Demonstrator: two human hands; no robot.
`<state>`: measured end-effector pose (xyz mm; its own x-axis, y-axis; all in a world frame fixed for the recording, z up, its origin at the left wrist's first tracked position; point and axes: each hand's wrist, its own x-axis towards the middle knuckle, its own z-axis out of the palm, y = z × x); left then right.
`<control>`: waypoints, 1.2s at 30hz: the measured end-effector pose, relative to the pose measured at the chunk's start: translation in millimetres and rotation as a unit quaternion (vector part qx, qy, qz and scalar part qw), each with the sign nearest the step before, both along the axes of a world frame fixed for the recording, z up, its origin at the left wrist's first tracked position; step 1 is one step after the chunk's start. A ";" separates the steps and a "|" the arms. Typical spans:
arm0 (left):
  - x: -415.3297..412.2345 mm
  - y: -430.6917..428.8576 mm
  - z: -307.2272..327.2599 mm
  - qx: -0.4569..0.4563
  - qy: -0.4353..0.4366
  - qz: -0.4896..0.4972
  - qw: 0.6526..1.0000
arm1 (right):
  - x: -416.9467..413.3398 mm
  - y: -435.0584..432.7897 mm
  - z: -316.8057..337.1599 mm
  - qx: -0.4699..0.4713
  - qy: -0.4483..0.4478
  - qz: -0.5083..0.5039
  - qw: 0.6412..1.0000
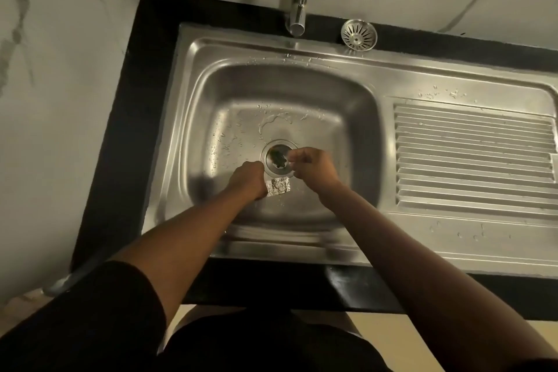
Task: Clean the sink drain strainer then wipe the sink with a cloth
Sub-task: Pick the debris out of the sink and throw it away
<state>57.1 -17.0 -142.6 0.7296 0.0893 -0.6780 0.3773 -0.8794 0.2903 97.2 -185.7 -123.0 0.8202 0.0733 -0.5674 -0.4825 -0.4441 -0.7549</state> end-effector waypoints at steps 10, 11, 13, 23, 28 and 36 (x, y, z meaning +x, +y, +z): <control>-7.7 -5.2 -23.0 -0.014 -0.071 -0.051 0.996 | 1.9 -2.0 -24.3 -0.046 0.007 -0.005 0.999; -4.6 -3.8 -20.9 -0.022 -0.068 -0.035 0.997 | 3.2 -1.5 -26.6 -0.055 0.007 0.003 0.998; 5.5 2.6 -13.9 -0.037 -0.060 0.005 0.997 | 6.4 0.8 -30.0 -0.075 0.005 0.022 0.997; 31.0 79.4 45.8 -0.051 -0.135 0.160 0.977 | 20.5 40.8 -44.4 -0.189 -0.028 0.257 0.947; 6.0 84.6 61.7 -0.083 -0.126 0.175 0.973 | 18.3 58.6 -61.0 -0.218 0.048 0.313 0.923; -7.6 82.3 69.2 -0.096 -0.192 0.188 0.959 | 5.2 63.4 -72.1 -0.237 0.028 0.318 0.917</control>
<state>49.6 65.3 -73.4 0.8693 0.2955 -0.3964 0.4902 -0.6194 0.6133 102.4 -122.3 -195.2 0.6652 0.2611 -0.6995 -0.0434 -0.9218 -0.3853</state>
